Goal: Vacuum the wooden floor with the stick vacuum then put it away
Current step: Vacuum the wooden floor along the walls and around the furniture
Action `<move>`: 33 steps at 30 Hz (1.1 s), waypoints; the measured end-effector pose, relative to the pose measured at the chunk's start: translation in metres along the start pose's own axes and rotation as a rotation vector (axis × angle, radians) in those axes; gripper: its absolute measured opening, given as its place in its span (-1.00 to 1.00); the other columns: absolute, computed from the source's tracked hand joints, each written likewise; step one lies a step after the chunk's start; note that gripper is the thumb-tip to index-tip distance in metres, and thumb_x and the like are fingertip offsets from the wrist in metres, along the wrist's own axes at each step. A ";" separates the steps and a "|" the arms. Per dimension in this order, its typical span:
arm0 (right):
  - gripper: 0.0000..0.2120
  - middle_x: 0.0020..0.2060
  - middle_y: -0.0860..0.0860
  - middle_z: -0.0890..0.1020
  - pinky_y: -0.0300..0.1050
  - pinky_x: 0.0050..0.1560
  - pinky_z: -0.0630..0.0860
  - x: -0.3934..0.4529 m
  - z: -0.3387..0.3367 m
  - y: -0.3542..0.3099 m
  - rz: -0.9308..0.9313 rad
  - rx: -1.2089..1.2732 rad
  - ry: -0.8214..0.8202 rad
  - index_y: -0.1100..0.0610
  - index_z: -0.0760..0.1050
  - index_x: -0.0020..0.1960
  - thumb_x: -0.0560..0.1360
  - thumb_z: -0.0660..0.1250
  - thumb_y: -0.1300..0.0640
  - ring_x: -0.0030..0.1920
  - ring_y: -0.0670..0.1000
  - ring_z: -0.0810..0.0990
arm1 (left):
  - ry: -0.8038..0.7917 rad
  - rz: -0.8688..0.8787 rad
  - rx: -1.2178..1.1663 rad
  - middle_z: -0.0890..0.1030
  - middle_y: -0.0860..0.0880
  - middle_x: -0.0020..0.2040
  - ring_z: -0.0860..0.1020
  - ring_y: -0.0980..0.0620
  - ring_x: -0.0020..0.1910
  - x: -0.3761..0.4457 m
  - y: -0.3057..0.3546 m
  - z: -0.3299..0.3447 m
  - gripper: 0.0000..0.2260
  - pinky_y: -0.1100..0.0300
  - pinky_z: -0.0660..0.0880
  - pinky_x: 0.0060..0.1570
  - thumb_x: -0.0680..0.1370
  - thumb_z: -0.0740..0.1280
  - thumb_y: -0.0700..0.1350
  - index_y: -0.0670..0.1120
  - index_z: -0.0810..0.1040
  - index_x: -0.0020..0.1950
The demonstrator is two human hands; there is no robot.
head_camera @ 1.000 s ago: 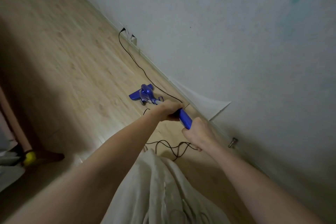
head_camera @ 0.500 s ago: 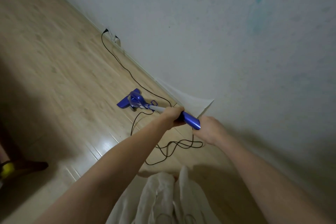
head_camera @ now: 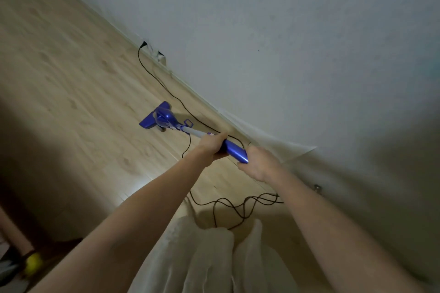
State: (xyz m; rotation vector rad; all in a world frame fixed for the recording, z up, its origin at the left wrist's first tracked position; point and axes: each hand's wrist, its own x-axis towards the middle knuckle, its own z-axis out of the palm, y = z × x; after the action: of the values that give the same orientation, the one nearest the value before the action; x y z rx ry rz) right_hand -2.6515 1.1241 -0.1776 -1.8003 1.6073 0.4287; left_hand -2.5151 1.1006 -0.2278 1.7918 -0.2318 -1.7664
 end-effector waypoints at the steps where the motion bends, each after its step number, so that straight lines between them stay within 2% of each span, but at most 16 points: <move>1: -0.74 -0.11 0.06 0.54 -0.09 -0.10 0.51 0.010 0.002 -0.016 -0.002 0.013 -0.005 0.12 0.43 0.15 0.52 0.33 0.05 -0.14 0.05 0.57 | 0.003 -0.005 -0.004 0.49 -0.14 -0.18 0.53 -0.02 -0.25 0.009 0.008 -0.016 -0.88 0.14 0.58 -0.22 0.58 0.29 -0.20 -0.19 0.37 -0.08; 4: -0.73 -0.12 0.05 0.52 -0.12 -0.19 0.43 0.043 0.009 -0.064 -0.015 0.046 -0.020 0.13 0.44 0.16 0.52 0.33 0.05 -0.18 0.05 0.54 | 0.002 -0.006 -0.001 0.47 -0.15 -0.20 0.51 -0.03 -0.26 0.033 0.034 -0.062 -0.87 0.10 0.56 -0.17 0.58 0.28 -0.23 -0.18 0.36 -0.13; 7: -0.75 -0.15 0.05 0.51 -0.12 -0.24 0.45 0.073 0.017 -0.112 -0.029 0.107 -0.057 0.13 0.41 0.14 0.53 0.32 0.05 -0.27 0.02 0.50 | 0.053 0.014 0.002 0.46 -0.13 -0.22 0.50 -0.01 -0.27 0.055 0.059 -0.107 -0.87 0.16 0.53 -0.29 0.57 0.28 -0.24 -0.17 0.36 -0.14; 9: -0.75 -0.12 0.07 0.54 -0.02 -0.15 0.58 0.088 0.024 -0.141 -0.036 0.158 -0.070 0.13 0.41 0.14 0.52 0.33 0.05 -0.21 0.08 0.57 | 0.093 0.028 -0.032 0.46 -0.15 -0.20 0.50 -0.03 -0.24 0.068 0.071 -0.134 -0.86 0.13 0.53 -0.25 0.57 0.28 -0.27 -0.16 0.35 -0.15; 12: -0.72 -0.05 0.12 0.57 0.08 -0.04 0.62 0.104 0.035 -0.179 -0.050 0.204 -0.088 0.14 0.41 0.16 0.51 0.33 0.06 -0.10 0.16 0.62 | 0.104 0.024 -0.103 0.48 -0.21 -0.21 0.54 -0.13 -0.23 0.078 0.085 -0.168 -0.90 0.01 0.55 -0.10 0.56 0.26 -0.31 -0.22 0.36 -0.11; 16: -0.71 -0.03 0.15 0.57 0.10 -0.05 0.61 0.108 0.048 -0.205 -0.050 0.258 -0.101 0.18 0.40 0.18 0.51 0.32 0.08 -0.15 0.17 0.59 | 0.121 0.012 -0.088 0.48 -0.18 -0.23 0.53 -0.08 -0.30 0.079 0.090 -0.195 -0.92 0.09 0.55 -0.22 0.57 0.26 -0.31 -0.26 0.37 0.01; 18: -0.72 -0.07 0.14 0.56 0.05 -0.12 0.59 0.104 0.055 -0.206 -0.043 0.284 -0.107 0.18 0.40 0.16 0.51 0.32 0.10 -0.21 0.14 0.54 | 0.126 -0.004 -0.085 0.48 -0.17 -0.21 0.54 -0.09 -0.28 0.076 0.085 -0.198 -0.88 0.08 0.54 -0.20 0.58 0.26 -0.29 -0.26 0.36 0.06; 21: -0.75 -0.13 0.09 0.52 -0.07 -0.23 0.46 0.092 0.065 -0.202 -0.041 0.295 -0.111 0.17 0.41 0.14 0.50 0.32 0.11 -0.23 0.10 0.51 | 0.144 0.013 -0.080 0.46 -0.16 -0.24 0.53 -0.08 -0.30 0.065 0.071 -0.194 -0.89 0.09 0.54 -0.24 0.58 0.23 -0.29 -0.23 0.34 0.07; 24: -0.79 -0.16 0.08 0.53 -0.02 -0.19 0.57 0.077 0.073 -0.193 -0.037 0.338 -0.119 0.14 0.40 0.08 0.49 0.33 0.12 -0.25 0.11 0.54 | 0.157 0.055 -0.080 0.46 -0.16 -0.26 0.52 -0.07 -0.35 0.052 0.055 -0.188 -0.90 0.11 0.51 -0.33 0.57 0.22 -0.29 -0.21 0.34 0.06; 26: -0.81 -0.19 0.08 0.55 0.08 -0.13 0.63 0.065 0.076 -0.184 -0.030 0.345 -0.110 0.13 0.41 0.03 0.47 0.34 0.12 -0.24 0.14 0.58 | 0.167 0.067 -0.079 0.48 -0.17 -0.24 0.52 -0.07 -0.35 0.042 0.043 -0.180 -0.90 0.11 0.51 -0.32 0.57 0.23 -0.28 -0.22 0.35 0.06; 30: -0.85 -0.22 0.06 0.54 0.10 -0.12 0.64 0.032 0.082 -0.150 -0.010 0.351 -0.111 0.10 0.40 -0.03 0.45 0.34 0.13 -0.26 0.13 0.58 | 0.170 0.070 -0.034 0.51 -0.16 -0.22 0.55 -0.07 -0.31 0.015 0.013 -0.154 -0.91 0.08 0.57 -0.23 0.58 0.25 -0.25 -0.22 0.36 0.04; 33: -0.85 -0.17 0.09 0.58 0.10 -0.12 0.64 -0.001 0.088 -0.115 -0.009 0.331 -0.114 0.10 0.41 -0.03 0.44 0.34 0.14 -0.25 0.15 0.60 | 0.157 0.030 0.018 0.52 -0.20 -0.13 0.57 -0.14 -0.17 -0.009 -0.015 -0.125 -0.89 -0.03 0.58 0.02 0.58 0.26 -0.23 -0.22 0.36 0.05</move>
State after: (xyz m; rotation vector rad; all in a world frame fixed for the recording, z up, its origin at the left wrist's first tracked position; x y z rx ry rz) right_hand -2.5245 1.1852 -0.2099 -1.5064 1.4925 0.2391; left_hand -2.4007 1.1541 -0.2374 1.9192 -0.2093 -1.5981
